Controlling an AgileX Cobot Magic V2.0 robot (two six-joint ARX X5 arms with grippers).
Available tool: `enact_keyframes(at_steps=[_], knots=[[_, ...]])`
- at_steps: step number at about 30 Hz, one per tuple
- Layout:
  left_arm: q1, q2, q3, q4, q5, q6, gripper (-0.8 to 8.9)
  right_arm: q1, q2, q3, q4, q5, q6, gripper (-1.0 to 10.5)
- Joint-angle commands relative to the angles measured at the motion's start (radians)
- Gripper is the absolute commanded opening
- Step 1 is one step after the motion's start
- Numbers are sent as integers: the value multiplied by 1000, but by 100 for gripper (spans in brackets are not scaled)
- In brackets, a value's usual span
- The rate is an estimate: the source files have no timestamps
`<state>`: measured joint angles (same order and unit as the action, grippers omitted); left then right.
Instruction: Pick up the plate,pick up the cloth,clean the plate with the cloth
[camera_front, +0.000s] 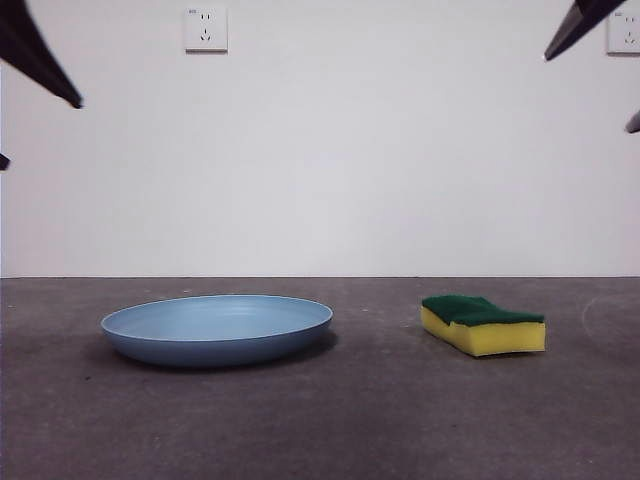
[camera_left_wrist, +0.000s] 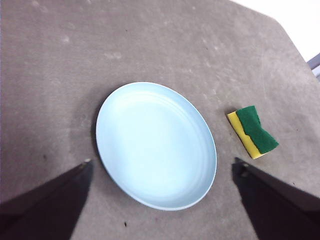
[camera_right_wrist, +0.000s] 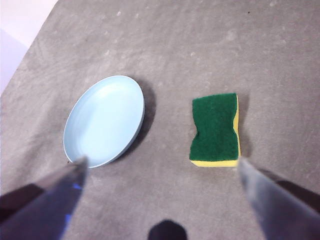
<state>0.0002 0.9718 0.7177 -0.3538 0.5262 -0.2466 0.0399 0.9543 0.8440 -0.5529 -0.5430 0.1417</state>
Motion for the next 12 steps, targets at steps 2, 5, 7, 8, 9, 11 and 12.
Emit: enact_keyframes(at_steps=[2,5,7,8,9,11,12], knots=[[-18,153,107,-3,-2,24,469,3,2,3,5,-2,0,531],[-47,276,214,-61,-39,64,468,2,2,3,5,-1,-1,531],[-69,362,293,-119,-103,105,468,2,2,3,5,-1,-1,531],[-78,400,327,-143,-132,123,468,2,2,3,5,-1,-1,531],[-87,437,357,-162,-158,137,468,2,2,3,5,0,-1,531],[-108,516,418,-192,-219,154,467,2,2,3,5,-1,-1,531],[-116,553,441,-197,-238,166,467,2,2,3,5,-1,-1,531]])
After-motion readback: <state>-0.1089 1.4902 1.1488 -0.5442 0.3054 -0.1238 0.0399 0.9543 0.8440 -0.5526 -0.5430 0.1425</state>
